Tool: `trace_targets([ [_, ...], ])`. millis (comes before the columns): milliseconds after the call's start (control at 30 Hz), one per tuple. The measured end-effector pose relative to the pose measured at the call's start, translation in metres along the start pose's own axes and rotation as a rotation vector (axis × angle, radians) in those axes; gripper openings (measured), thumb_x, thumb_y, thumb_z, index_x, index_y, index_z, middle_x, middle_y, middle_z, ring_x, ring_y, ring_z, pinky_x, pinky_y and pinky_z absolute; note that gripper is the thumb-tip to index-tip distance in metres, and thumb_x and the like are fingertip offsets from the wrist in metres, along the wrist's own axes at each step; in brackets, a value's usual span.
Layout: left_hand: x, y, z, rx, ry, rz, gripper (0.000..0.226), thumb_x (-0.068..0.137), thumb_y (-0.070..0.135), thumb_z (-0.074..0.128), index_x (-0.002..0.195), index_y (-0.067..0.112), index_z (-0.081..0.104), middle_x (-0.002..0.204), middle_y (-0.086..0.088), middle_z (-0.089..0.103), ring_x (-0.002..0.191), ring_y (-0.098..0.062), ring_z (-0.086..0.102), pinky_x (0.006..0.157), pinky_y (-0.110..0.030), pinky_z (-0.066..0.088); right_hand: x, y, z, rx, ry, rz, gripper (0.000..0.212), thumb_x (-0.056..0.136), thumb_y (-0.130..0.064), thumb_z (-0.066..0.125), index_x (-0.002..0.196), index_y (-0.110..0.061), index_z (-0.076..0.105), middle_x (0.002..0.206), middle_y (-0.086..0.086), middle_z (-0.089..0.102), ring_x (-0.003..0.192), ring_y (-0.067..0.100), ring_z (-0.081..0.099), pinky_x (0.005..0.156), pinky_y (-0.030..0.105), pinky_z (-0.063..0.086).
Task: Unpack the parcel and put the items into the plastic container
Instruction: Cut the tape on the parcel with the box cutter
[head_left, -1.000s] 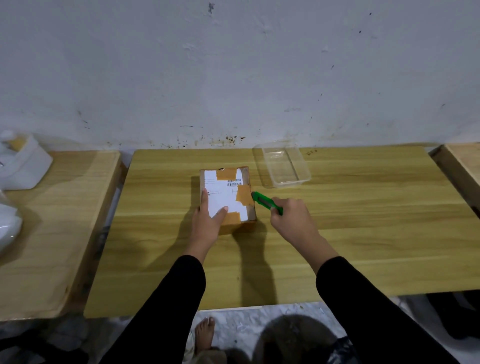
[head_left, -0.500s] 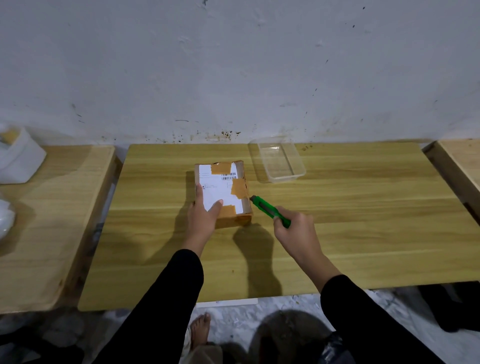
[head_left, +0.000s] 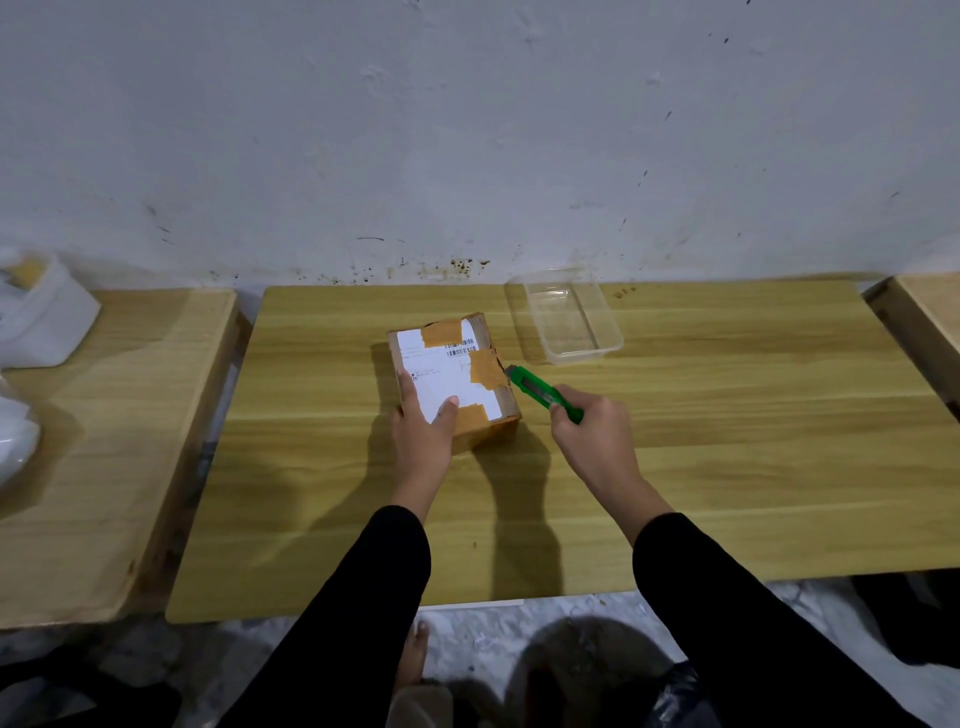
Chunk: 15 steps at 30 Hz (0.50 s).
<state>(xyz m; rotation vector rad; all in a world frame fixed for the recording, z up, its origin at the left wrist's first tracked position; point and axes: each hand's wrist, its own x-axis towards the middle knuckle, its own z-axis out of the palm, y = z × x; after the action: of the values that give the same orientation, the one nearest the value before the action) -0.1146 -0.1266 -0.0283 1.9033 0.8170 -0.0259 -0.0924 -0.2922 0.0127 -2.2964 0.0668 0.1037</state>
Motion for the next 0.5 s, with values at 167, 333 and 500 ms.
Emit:
trace_targets([
  [167,-0.001,0.001,0.001,-0.012,0.023,0.002,0.072,0.093,0.044,0.046,0.148,0.035,0.0,0.148,-0.014,0.026,0.136,-0.032,0.027,0.104,-0.045,0.033,0.006,-0.006,-0.002,-0.109,-0.037,-0.059,0.034,0.087,-0.012,0.05,0.119,-0.008,0.062,0.084,0.017,0.069,0.058,0.023,0.055,0.054,0.029,0.044],
  [333,-0.003,0.004,0.003,-0.002,0.045,0.0,0.072,0.094,0.042,0.047,0.149,0.033,0.001,0.146,-0.014,0.031,0.135,-0.031,0.028,0.104,-0.044,0.032,0.003,-0.004,-0.004,-0.121,-0.061,-0.07,0.036,0.087,-0.011,0.05,0.121,-0.007,0.06,0.083,0.014,0.068,0.056,0.022,0.056,0.049,0.029,0.045],
  [500,-0.001,0.005,0.004,-0.013,0.055,-0.003,0.072,0.093,0.041,0.048,0.149,0.033,0.003,0.146,-0.016,0.03,0.136,-0.032,0.028,0.104,-0.045,0.031,-0.012,0.01,-0.005,-0.095,-0.057,-0.07,0.036,0.087,-0.013,0.052,0.122,-0.008,0.059,0.08,0.014,0.071,0.053,0.022,0.057,0.047,0.03,0.045],
])
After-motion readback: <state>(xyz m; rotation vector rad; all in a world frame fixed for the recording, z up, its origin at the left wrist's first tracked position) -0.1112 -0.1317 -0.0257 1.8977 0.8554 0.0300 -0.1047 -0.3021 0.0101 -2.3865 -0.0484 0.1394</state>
